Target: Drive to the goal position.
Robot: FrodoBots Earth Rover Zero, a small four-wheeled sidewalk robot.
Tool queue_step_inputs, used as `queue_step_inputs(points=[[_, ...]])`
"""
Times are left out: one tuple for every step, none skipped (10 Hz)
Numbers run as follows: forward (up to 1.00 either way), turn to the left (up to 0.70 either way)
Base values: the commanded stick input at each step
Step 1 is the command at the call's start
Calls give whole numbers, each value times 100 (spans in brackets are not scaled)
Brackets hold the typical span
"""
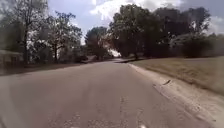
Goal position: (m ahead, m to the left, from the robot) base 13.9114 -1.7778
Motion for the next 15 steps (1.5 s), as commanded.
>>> queue_step_inputs(points=[[70,0],[70,0],[70,0],[70,0],[70,0],[70,0],[70,0],[70,0],[70,0],[70,0],[70,0],[70,0],[70,0],[70,0],[70,0]])
